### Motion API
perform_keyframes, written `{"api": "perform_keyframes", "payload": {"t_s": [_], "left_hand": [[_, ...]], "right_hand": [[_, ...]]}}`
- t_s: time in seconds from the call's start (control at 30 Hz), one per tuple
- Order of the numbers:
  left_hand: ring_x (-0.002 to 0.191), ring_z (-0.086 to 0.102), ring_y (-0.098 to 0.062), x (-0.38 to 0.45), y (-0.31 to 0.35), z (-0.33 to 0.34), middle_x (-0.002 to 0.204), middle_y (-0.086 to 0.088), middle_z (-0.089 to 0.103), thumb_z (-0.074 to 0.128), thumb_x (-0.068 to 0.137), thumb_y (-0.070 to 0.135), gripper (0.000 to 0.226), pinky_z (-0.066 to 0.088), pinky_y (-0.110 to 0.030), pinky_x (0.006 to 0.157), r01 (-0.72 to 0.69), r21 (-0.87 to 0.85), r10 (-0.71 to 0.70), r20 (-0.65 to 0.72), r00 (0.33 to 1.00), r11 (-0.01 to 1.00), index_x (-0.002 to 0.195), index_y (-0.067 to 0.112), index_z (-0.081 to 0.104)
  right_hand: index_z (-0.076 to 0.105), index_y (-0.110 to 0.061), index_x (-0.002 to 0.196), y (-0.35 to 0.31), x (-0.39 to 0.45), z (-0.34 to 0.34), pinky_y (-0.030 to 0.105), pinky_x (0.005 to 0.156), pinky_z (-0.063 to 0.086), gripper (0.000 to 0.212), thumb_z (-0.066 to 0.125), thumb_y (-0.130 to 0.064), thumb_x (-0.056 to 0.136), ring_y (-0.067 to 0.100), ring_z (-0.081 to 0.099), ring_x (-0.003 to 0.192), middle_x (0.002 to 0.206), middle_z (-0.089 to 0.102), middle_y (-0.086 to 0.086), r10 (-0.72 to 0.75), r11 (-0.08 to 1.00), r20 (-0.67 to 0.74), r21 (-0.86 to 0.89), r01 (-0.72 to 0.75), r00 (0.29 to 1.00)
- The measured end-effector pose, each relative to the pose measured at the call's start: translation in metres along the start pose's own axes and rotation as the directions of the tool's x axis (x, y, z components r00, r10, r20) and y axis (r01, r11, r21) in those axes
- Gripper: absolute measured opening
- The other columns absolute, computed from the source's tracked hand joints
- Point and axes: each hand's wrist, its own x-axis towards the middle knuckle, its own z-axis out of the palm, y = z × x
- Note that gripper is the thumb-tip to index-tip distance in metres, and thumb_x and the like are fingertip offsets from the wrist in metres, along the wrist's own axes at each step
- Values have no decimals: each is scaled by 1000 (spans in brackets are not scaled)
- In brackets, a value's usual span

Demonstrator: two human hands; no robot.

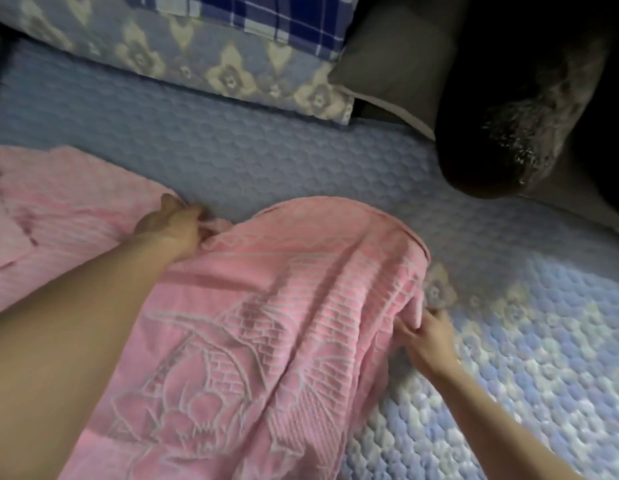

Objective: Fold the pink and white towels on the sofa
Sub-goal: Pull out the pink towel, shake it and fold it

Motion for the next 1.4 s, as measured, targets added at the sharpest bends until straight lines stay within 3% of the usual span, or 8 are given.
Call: {"api": "perform_keyframes", "payload": {"t_s": [0.1, 0.2, 0.37, 0.47, 0.6, 0.9, 1.2, 1.4], "left_hand": [[118, 61, -38, 9, -8, -24, 130, -19, 60, 45, 101, 33, 38, 47, -42, 92, 124, 123, -107, -137, 985, 985, 130, 15, 60], [113, 61, -46, 36, -26, -71, 123, -29, 62, 47, 100, 23, 30, 48, -49, 94, 164, -241, -249, -381, 890, 956, 125, 7, 54], [111, 60, -21, 13, 4, -68, 131, -8, 62, 71, 87, 22, 76, 48, -32, 95, -73, -575, 81, -11, 997, 815, 153, 10, 33], [142, 36, -15, -31, 11, -16, 155, -1, 37, 62, 93, 10, 66, 26, -23, 117, -148, -615, 60, -161, 985, 775, 153, 10, 34], [130, 45, -37, -47, -75, 3, 138, -20, 51, 57, 88, 6, 50, 38, -41, 108, -28, -498, -250, -481, 840, 866, 138, 9, 54], [149, 25, -35, -8, -293, 7, 163, -14, 19, 69, 85, 54, 95, 31, -48, 117, 457, -387, -536, -125, 835, 801, 158, 24, 15], [112, 62, -46, 11, -294, -55, 122, -25, 65, 54, 92, 30, 34, 52, -49, 92, 516, -335, -614, -400, 680, 789, 118, 11, 66], [97, 66, -28, 17, -302, -190, 109, -18, 67, 36, 105, 29, 35, 54, -35, 92, -373, -888, -861, -394, 321, 267, 111, 4, 60]], "right_hand": [[64, -1, 86, 0, 25, -37, 36, 65, 41, 18, 76, -14, 85, 35, 63, 80, 82, 68, 17, 60, 993, -96, -92, -68, 994], [56, -1, 98, 9, 58, -112, 47, 76, 46, 18, 66, -13, 89, 48, 61, 95, 99, 63, 33, 381, 918, -447, 78, -389, 809], [44, -1, 137, -76, 35, -64, 53, 104, 33, 60, 64, -8, 81, 45, 42, 123, 134, 46, 34, 106, 975, -547, -108, -196, 830], [55, 1, 135, -161, -5, 25, 46, 102, 30, 71, 69, -3, 65, 41, 42, 123, 137, 49, 32, -445, 870, -207, -332, 365, 871], [55, -7, 140, -267, -10, 112, 53, 113, 34, 64, 67, -10, 77, 48, 37, 137, 152, 41, 24, -738, 592, 213, -252, 765, 641], [21, -21, 161, -340, 68, 219, 47, 122, 5, 69, 34, -52, 100, 35, 7, 154, 168, 11, 12, -786, 343, 314, -494, 799, 532], [22, -25, 160, -336, 75, 228, 47, 122, 7, 72, 29, -59, 98, 33, 7, 154, 168, 13, 9, -806, 334, 271, -524, 783, 526], [5, -33, 161, -345, 75, 219, 39, 120, -11, 81, 12, -72, 91, 24, -13, 155, 169, -8, 1, -743, 372, 358, -480, 794, 565]]}}
